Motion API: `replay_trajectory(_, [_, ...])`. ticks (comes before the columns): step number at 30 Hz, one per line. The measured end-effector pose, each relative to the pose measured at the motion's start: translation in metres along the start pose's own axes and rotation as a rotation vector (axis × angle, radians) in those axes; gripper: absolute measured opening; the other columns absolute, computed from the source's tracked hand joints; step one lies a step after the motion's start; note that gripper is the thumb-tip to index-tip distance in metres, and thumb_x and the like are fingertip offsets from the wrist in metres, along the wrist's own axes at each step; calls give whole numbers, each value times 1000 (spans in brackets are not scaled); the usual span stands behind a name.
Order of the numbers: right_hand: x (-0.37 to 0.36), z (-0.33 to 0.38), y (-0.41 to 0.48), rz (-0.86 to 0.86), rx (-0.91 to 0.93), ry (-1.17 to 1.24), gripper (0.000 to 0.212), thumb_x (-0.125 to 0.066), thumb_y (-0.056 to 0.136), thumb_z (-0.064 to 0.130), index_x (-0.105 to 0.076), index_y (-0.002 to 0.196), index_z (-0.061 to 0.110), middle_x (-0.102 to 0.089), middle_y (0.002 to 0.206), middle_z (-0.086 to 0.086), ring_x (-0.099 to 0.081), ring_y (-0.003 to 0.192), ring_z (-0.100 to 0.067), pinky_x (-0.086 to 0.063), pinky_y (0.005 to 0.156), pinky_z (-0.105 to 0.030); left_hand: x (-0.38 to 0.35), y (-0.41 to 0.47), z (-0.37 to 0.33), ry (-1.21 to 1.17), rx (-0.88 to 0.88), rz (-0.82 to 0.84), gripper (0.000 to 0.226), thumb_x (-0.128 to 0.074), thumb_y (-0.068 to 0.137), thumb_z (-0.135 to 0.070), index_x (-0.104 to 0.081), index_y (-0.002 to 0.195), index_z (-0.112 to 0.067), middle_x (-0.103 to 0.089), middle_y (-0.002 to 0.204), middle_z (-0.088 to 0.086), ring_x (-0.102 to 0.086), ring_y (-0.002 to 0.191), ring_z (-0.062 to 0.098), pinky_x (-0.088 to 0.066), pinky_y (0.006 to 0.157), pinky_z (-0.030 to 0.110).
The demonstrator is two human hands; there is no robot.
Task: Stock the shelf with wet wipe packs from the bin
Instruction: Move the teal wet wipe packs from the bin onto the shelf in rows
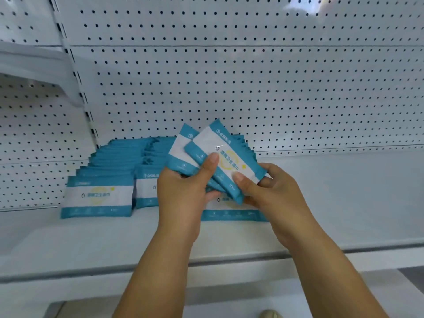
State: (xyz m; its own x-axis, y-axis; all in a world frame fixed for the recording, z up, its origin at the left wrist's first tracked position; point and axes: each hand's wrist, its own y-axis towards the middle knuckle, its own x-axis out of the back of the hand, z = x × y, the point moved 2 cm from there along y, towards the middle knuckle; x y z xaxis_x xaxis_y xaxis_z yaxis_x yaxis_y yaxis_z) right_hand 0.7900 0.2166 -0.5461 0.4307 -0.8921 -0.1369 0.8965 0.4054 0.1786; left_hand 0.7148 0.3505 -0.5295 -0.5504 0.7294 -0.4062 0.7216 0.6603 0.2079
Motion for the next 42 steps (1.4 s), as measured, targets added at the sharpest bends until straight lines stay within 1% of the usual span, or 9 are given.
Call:
replay_trajectory(8, [25,-4,5,-93,6,-152,41,-80,84,16,-56,117,23,-78,96,2,-75,88,-18,-61,81,-40,38,14,-6,35,9,-240,35,-80,82,-19,-68,114,-12,-76,103,6,-76,87,20,-62,62,32])
replay_trajectory(14, [39,-8,5,-18,-28,-202,28,-75,88,11,-63,113,17,-79,92,3,-76,83,-12,-59,66,-21,48,16,3,-46,85,-361,32,-79,84,-16,-68,112,-9,-75,103,8,-75,86,21,-60,58,28])
replay_trajectory(18, [38,-16,6,-18,-70,-338,26,-79,85,13,-67,109,18,-77,97,1,-74,88,-15,-61,82,-35,51,18,4,-92,58,-436,29,-79,84,-13,-67,111,-10,-74,105,7,-75,90,22,-62,61,30])
replay_trajectory(24, [28,-20,9,-30,-59,-549,29,-79,84,24,-64,109,22,-69,103,3,-67,94,-17,-57,87,-41,45,17,10,-132,22,-470,34,-78,85,-12,-67,117,-11,-74,106,5,-75,86,18,-60,60,28])
replay_trajectory(30, [32,-17,7,27,-83,-505,30,-82,82,21,-64,105,20,-70,94,-1,-69,81,-15,-56,65,-26,45,15,15,-148,25,-480,33,-78,85,-12,-67,116,-14,-74,107,4,-75,91,19,-60,61,28])
replay_trajectory(33, [33,-17,8,-25,20,-542,25,-82,82,18,-64,99,22,-71,94,1,-68,85,-17,-59,76,-36,47,15,16,-144,31,-479,35,-78,85,-12,-67,117,-13,-74,109,5,-74,92,20,-60,61,28])
replay_trajectory(35, [34,-19,11,-91,113,-574,27,-81,82,15,-60,97,25,-68,94,3,-66,85,-18,-58,74,-31,50,16,16,-142,44,-483,37,-79,84,-12,-67,119,-12,-73,109,6,-74,93,21,-61,62,28])
replay_trajectory(38, [34,-21,17,-130,166,-515,42,-78,84,9,-52,108,31,-63,101,9,-63,85,-10,-49,62,-10,54,17,15,-138,56,-475,38,-79,83,-12,-66,119,-13,-74,110,6,-74,94,21,-61,62,29])
replay_trajectory(42, [29,-25,23,-105,179,-502,66,-80,83,9,-44,132,35,-61,108,16,-62,95,-6,-45,73,-12,52,17,11,-140,45,-456,38,-80,83,-11,-67,118,-13,-74,109,6,-75,93,20,-61,62,29])
